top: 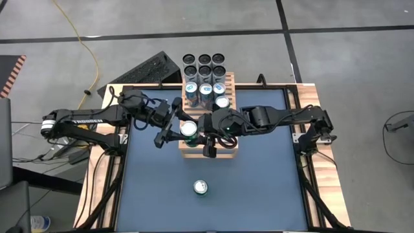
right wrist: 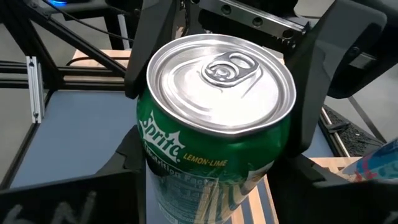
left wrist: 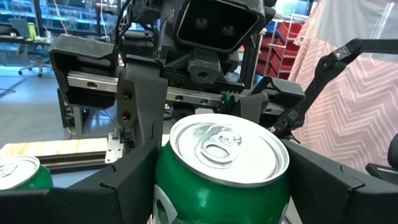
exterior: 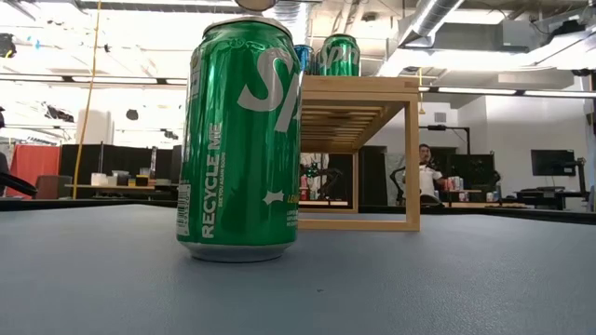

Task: Place canned beverage on shelf
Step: Put the green soda can on the shelf aligned to the other green soda

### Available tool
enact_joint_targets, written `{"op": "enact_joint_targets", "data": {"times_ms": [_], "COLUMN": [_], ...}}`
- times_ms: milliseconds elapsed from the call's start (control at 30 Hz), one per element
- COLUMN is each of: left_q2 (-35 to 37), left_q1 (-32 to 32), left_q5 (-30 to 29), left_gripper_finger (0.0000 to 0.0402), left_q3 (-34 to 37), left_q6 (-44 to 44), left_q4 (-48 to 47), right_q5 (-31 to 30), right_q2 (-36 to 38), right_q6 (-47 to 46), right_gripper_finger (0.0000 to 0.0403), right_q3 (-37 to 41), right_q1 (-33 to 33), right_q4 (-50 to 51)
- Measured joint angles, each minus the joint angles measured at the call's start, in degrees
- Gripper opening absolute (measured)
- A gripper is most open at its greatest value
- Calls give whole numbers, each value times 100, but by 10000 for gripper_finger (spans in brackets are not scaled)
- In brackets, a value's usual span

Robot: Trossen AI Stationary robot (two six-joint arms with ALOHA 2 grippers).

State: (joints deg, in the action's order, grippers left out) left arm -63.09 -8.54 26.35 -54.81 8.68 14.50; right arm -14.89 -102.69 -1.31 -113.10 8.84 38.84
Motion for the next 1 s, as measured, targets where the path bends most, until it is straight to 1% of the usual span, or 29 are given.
{"op": "enact_joint_targets", "data": {"times_ms": [133,367,467,633,767,800,867,967,1000], "left_q2": [0,-4,-4,90,316,362,432,482,483], "left_q1": [0,0,-4,-80,-210,-246,-301,-319,-321], "left_q5": [0,-35,-63,-68,-130,-178,-374,-905,-1106], "left_gripper_finger": [283,284,284,284,284,284,284,284,284], "left_q3": [0,0,0,15,15,15,15,15,15], "left_q6": [-1,-48,-47,-47,-53,-59,-112,-207,-231], "left_q4": [27,30,28,-33,-127,-212,-342,-566,-551], "right_q5": [-1,9,5,-5,-95,-181,-330,-513,-579], "right_q2": [-31,-44,-46,52,251,319,373,595,661], "right_q6": [-18,-255,-302,-291,-325,-359,-480,-707,-794], "right_gripper_finger": [216,283,300,305,305,305,306,306,306], "right_q3": [0,-2,-4,-15,-30,-19,-22,2,-7], "right_q1": [0,-26,-37,-36,-44,-48,-52,-49,-33], "right_q4": [-19,-22,-2,236,605,835,1006,1535,1523]}}
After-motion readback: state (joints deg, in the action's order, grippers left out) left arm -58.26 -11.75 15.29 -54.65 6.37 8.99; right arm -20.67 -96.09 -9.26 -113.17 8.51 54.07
